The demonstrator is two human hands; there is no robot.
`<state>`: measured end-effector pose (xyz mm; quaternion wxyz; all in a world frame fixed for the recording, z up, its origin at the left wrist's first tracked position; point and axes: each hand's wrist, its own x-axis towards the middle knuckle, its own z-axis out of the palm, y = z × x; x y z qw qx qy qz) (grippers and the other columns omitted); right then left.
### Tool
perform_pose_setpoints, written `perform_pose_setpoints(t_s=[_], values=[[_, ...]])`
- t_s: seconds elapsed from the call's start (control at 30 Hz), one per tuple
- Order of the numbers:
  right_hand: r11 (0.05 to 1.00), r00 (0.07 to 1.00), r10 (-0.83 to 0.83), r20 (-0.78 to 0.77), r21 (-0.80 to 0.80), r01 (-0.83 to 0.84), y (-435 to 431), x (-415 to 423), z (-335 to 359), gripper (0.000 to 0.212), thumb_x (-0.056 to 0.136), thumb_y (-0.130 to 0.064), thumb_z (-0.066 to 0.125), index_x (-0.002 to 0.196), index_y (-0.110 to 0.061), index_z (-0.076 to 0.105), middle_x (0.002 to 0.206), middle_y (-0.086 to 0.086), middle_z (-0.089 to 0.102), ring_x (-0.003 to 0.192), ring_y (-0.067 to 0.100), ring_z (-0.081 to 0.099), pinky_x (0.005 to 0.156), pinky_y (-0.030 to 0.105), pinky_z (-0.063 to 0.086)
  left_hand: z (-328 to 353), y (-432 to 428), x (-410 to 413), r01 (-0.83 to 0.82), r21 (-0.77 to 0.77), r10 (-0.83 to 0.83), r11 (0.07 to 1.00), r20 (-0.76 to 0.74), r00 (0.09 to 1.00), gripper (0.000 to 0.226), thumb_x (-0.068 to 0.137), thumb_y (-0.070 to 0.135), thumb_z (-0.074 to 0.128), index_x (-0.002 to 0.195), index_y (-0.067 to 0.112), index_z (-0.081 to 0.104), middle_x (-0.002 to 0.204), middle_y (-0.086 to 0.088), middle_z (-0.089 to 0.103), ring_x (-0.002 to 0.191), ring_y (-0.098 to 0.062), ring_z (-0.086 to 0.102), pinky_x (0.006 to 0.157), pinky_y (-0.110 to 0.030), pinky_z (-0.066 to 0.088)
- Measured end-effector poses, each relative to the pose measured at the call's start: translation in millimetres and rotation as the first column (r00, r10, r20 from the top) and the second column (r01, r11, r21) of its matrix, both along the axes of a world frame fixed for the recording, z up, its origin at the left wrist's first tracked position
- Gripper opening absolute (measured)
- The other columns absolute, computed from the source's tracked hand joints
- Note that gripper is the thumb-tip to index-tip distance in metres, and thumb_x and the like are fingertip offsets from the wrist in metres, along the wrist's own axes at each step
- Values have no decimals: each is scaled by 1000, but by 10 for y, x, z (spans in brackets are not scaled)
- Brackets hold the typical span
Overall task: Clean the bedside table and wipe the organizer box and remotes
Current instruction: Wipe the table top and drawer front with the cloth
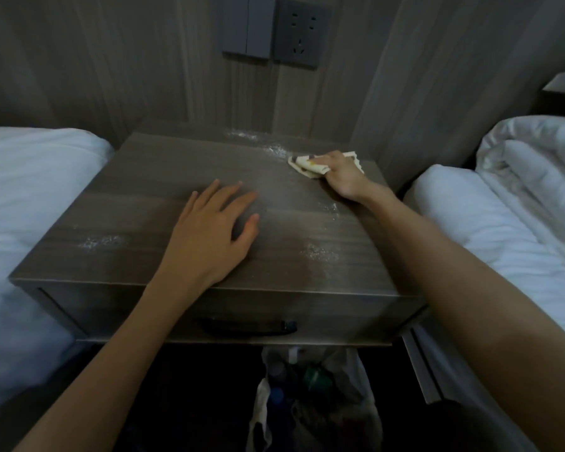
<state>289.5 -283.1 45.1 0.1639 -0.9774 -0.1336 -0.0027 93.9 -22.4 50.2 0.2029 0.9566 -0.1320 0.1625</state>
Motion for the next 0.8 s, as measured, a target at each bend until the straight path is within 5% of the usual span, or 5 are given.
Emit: perform_pose_setpoints(t_s=[0.17,0.5,0.67,0.8], values=[[992,991,124,51,17,-125,-41,-925,74,47,92,-11,36,132,-20,58,130,19,53,120,34,46,109,40,28,41,-5,-30,0,33,1,999,-29,1000,47,100,42,35,145,29,40,154,1,35,145,-23,23,119,-44,14],[950,961,272,47,144,-276,-75,-2500,228,68,67,2,30,120,-20,66,118,16,58,111,29,49,96,29,31,-11,7,-22,10,19,-9,1000,-10,1000,42,100,38,41,140,27,48,150,-1,43,142,-26,31,117,-48,22],[932,959,273,80,227,-284,-119,-2882,291,57,66,1,37,103,-19,75,113,6,66,111,20,57,100,30,39,46,7,-7,19,30,-16,999,-118,993,46,102,44,32,144,31,41,154,3,35,145,-23,22,119,-45,16],[911,958,143,247,346,-225,-270,-2968,479,52,65,2,39,100,-12,75,109,6,68,106,13,61,98,24,44,57,10,-36,26,30,-23,999,-114,993,45,102,42,32,144,29,41,154,1,35,145,-23,22,119,-45,16]])
